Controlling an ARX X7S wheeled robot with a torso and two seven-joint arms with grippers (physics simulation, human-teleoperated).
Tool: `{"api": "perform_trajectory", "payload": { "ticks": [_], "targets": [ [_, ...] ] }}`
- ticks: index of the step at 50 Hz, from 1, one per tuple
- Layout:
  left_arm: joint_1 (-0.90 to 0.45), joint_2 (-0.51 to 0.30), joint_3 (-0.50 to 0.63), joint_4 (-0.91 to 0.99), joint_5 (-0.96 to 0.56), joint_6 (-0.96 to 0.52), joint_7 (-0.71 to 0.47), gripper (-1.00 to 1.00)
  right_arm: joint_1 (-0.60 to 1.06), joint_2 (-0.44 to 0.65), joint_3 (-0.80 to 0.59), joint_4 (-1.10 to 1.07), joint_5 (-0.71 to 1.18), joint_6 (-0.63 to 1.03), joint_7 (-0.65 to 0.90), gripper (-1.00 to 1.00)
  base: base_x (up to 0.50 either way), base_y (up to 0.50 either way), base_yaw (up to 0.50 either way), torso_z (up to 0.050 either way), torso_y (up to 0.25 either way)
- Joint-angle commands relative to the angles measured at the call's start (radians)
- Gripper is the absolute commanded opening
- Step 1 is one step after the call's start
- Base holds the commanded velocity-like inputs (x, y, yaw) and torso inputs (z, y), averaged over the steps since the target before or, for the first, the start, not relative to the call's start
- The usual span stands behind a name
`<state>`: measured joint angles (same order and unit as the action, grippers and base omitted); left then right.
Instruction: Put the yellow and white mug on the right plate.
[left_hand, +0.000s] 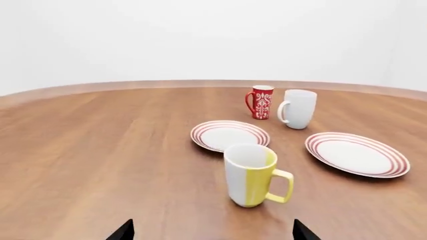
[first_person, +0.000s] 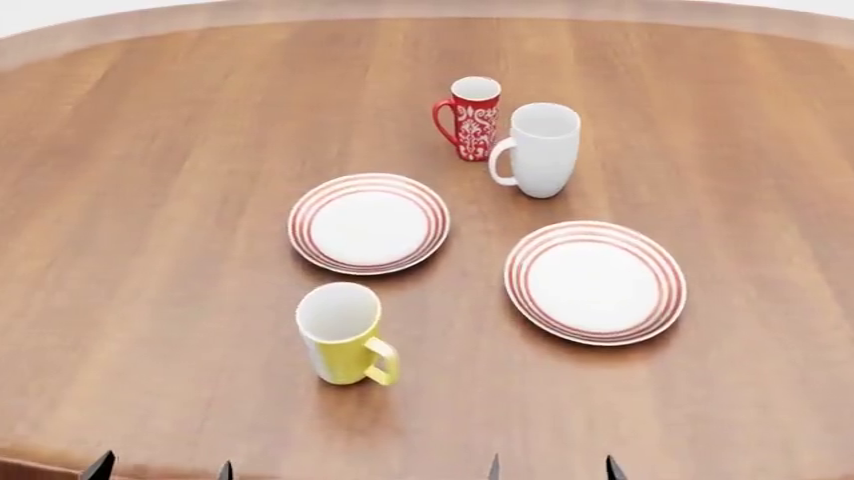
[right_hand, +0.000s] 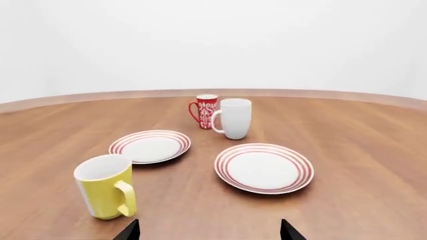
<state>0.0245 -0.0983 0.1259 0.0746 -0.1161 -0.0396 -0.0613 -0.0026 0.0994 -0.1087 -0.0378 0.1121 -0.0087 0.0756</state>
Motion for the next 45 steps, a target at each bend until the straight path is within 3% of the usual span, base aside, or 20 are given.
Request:
{"api": "perform_trajectory", "payload": {
  "ticks": [1,12,32,45],
  "targets": [
    [0.001,-0.014,0.016,0.002,-0.012,0.002,-0.012,1.0,0.001,0.013,-0.02,0.0,0.002,-0.004,0.015,1.0,0.0,0.5,0.0,0.0,0.0],
    [0.001,-0.024,0.028,0.001,-0.02,0.006,-0.023,1.0,0.001,0.022,-0.029,-0.004,0.009,-0.008,0.031,1.0,0.0,0.49,0.0,0.0,0.0],
    [-0.002,-0.039,0.047,0.0,-0.034,0.007,-0.038,1.0,0.01,0.036,-0.046,-0.002,0.023,0.013,0.054,1.0,0.01,0.01,0.0,0.0,0.0],
    [-0.003,-0.048,0.058,0.0,-0.043,0.009,-0.047,1.0,0.008,0.045,-0.058,0.002,0.044,0.002,0.048,1.0,0.47,0.0,0.0,0.0,0.0]
  ]
}}
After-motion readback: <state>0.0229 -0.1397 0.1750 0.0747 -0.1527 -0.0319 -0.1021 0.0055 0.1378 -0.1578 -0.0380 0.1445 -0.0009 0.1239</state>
